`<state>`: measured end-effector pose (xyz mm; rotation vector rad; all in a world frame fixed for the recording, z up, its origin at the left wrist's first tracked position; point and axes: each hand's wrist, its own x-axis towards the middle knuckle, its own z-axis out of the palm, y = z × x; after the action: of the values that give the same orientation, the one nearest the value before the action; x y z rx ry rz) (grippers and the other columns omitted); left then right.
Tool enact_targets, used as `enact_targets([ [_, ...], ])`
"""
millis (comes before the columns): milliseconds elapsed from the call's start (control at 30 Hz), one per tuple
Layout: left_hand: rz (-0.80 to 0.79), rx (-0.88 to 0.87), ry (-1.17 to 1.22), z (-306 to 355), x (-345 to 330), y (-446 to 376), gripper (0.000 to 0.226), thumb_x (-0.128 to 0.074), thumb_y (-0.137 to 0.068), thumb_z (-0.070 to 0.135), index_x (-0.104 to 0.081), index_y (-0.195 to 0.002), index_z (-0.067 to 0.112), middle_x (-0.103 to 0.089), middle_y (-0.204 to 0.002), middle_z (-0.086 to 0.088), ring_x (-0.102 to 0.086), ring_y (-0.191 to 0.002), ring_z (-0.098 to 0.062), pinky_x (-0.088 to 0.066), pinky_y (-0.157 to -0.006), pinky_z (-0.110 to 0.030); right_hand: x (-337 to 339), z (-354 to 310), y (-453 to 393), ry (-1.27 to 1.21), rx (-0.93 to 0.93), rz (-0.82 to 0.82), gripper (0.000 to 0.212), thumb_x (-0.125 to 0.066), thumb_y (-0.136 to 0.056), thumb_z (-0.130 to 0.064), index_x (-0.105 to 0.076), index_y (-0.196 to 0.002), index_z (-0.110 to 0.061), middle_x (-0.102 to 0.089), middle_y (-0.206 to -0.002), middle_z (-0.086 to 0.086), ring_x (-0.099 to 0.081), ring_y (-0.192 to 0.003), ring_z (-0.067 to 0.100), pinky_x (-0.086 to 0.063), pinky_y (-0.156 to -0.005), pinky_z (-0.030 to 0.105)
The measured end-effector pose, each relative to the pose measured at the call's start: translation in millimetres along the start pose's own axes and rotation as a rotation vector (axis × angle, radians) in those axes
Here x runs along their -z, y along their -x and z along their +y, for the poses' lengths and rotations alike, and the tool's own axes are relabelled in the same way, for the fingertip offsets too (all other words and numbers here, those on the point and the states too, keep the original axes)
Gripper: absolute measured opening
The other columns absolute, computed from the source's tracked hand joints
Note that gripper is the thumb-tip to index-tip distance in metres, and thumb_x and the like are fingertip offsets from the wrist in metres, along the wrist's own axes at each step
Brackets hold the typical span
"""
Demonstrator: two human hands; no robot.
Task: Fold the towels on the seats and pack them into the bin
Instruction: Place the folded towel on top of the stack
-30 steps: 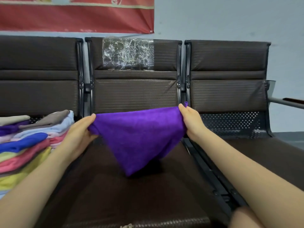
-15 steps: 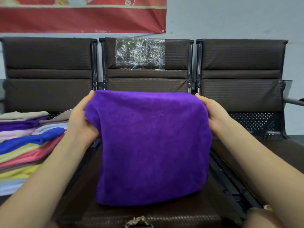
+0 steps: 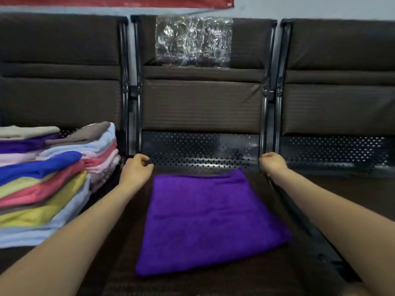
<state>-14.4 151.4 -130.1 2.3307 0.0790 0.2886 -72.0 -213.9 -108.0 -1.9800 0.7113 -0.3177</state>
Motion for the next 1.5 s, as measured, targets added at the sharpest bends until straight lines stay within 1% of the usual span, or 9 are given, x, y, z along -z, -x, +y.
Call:
enact_targets([
  [100,-0.049,-0.105,-0.098,-0.5,-1.0,13.5,0.028,-0.064,-0.085,0.020,-0.063,-0.111,0.009,-0.064,-0.108,-0.015,-0.060,-0.104,-0.030,-0.047,-0.093,-0.036,-7.7,10.1,14.6,0.351,0.137,-0.078,0.032,-0.055,-0.092,-0.015,-0.060,-0.122,-0.006,-0.062,-0.124,0.016,-0.056,-0.118,0.030,-0.041,-0.096,0.030],
  [200,-0.150,-0.245,-0.094,17.7,-3.1,44.4,0.018,-0.062,-0.087,0.017,-0.065,-0.105,0.012,-0.066,-0.099,-0.006,-0.061,-0.095,-0.022,-0.045,-0.085,-0.029,-8.5,3.9,48.5,0.393,0.327,-0.220,0.021,-0.055,-0.093,-0.013,-0.067,-0.109,-0.006,-0.068,-0.106,0.011,-0.062,-0.101,0.024,-0.044,-0.084,0.026],
  [333,-0.412,-0.463,-0.049,48.9,-8.6,113.2,0.006,-0.063,-0.089,0.019,-0.065,-0.085,0.024,-0.064,-0.082,0.009,-0.058,-0.078,-0.005,-0.043,-0.077,-0.022,-9.1,1.8,106.3,0.407,0.424,-0.636,0.018,-0.057,-0.094,-0.014,-0.061,-0.077,-0.018,-0.059,-0.066,-0.002,-0.055,-0.062,0.011,-0.044,-0.054,0.018],
  [533,-0.714,-0.752,-0.329,43.5,-6.3,193.3,0.030,-0.065,-0.082,0.051,-0.063,-0.101,0.028,-0.053,-0.092,0.010,-0.052,-0.089,-0.008,-0.043,-0.082,-0.027,11.8,28.7,157.4,0.566,0.532,-1.016,0.021,-0.077,-0.080,-0.026,-0.066,-0.097,-0.018,-0.062,-0.087,-0.001,-0.054,-0.077,0.010,-0.046,-0.078,0.028],
  [667,-0.609,-0.749,-0.334,31.9,-2.3,186.8,0.020,-0.058,-0.093,0.030,-0.061,-0.108,0.017,-0.061,-0.102,0.001,-0.055,-0.100,-0.017,-0.038,-0.086,-0.027,23.7,47.7,152.1,0.719,0.742,-0.843,0.009,-0.069,-0.088,-0.023,-0.060,-0.089,-0.026,-0.058,-0.091,-0.002,-0.054,-0.086,0.011,-0.045,-0.084,0.027],
  [833,-0.557,-0.446,-0.077,41.4,-15.5,156.0,0.014,-0.056,-0.095,0.020,-0.060,-0.106,0.013,-0.061,-0.095,0.000,-0.058,-0.094,-0.017,-0.039,-0.081,-0.025,19.0,42.9,139.2,0.389,0.438,-0.718,0.017,-0.062,-0.092,-0.014,-0.054,-0.081,-0.023,-0.055,-0.072,-0.008,-0.048,-0.067,0.006,-0.039,-0.064,0.017],
  [967,-0.394,-0.575,-0.456,34.3,-18.6,135.5,0.029,-0.056,-0.092,0.027,-0.053,-0.121,0.022,-0.054,-0.115,-0.003,-0.051,-0.111,-0.022,-0.042,-0.092,-0.033,18.8,45.3,120.7,0.767,0.711,-0.346,0.023,-0.065,-0.087,-0.022,-0.057,-0.108,-0.020,-0.051,-0.093,-0.004,-0.051,-0.097,0.017,-0.041,-0.087,0.027],
  [1167,-0.558,-0.632,-0.525,24.0,-21.4,135.6,0.035,-0.056,-0.089,0.050,-0.056,-0.119,0.031,-0.055,-0.113,0.007,-0.052,-0.109,-0.012,-0.045,-0.091,-0.034,15.5,47.6,123.9,0.867,0.714,-0.629,0.039,-0.068,-0.084,-0.043,-0.062,-0.117,-0.023,-0.056,-0.105,-0.004,-0.054,-0.099,0.012,-0.045,-0.089,0.027],
  [1500,-0.551,-0.554,-0.384,-9.0,6.1,112.1,0.017,-0.062,-0.091,0.026,-0.069,-0.106,0.022,-0.065,-0.093,0.012,-0.053,-0.080,0.000,-0.041,-0.076,-0.018,40.4,85.6,104.7,0.611,0.691,-0.507,0.026,-0.064,-0.090,-0.035,-0.064,-0.115,-0.029,-0.055,-0.098,-0.010,-0.055,-0.096,0.006,-0.043,-0.092,0.024],
])
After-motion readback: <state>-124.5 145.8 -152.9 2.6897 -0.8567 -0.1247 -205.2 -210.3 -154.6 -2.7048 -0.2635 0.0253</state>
